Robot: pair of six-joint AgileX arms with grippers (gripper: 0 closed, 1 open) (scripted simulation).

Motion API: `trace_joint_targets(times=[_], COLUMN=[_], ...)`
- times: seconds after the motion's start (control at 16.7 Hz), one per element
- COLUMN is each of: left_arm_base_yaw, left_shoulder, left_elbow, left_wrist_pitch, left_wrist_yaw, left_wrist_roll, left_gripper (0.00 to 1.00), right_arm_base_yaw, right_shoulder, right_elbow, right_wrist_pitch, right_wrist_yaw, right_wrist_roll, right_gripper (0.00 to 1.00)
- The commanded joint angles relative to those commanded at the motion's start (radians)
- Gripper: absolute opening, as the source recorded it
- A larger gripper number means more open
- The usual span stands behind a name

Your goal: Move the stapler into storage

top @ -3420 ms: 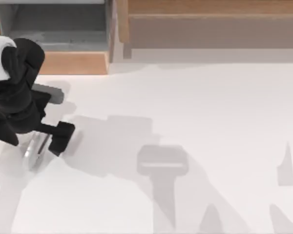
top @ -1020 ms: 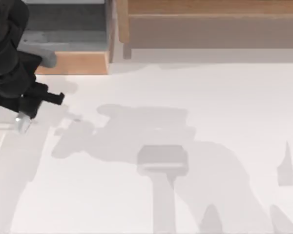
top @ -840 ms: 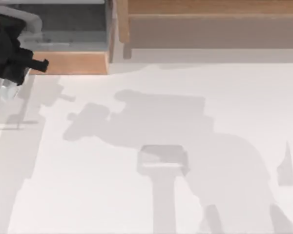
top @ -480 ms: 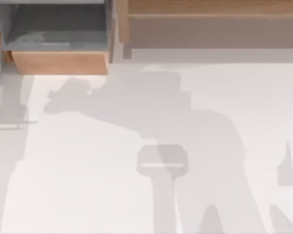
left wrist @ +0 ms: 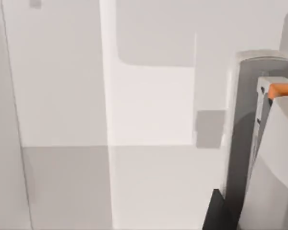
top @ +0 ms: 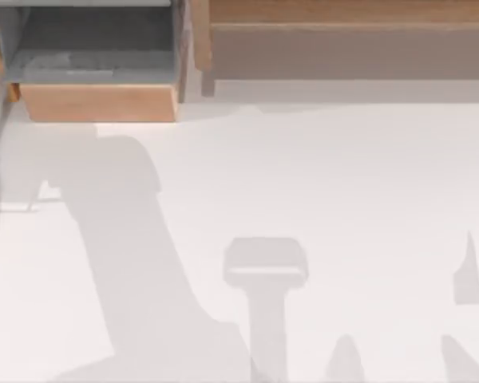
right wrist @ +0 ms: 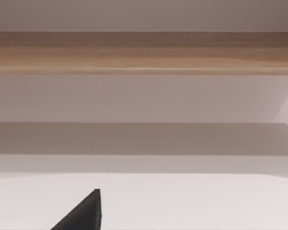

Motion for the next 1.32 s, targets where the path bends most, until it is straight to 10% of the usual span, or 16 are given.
trace_joint_targets(times=[1.14,1.32], left_arm_base_yaw=[-0.001,-0.001], left_shoulder=[0.086,0.086], left_elbow=[-0.022,-0.022], left_wrist_pitch=[0.004,0.004], left_wrist_yaw=[-0.008,-0.008], left_wrist_roll=[-0.02,-0.02], left_gripper=[0.0,0.23], right_arm_base_yaw=[0.0,0.0], right_shoulder=[0.0,0.0], right_elbow=[0.0,0.0], right_wrist_pitch=[0.0,0.0], right_wrist_yaw=[0.0,0.0], right_wrist_roll=[0.0,0.0], right_gripper=[1.0,1.0])
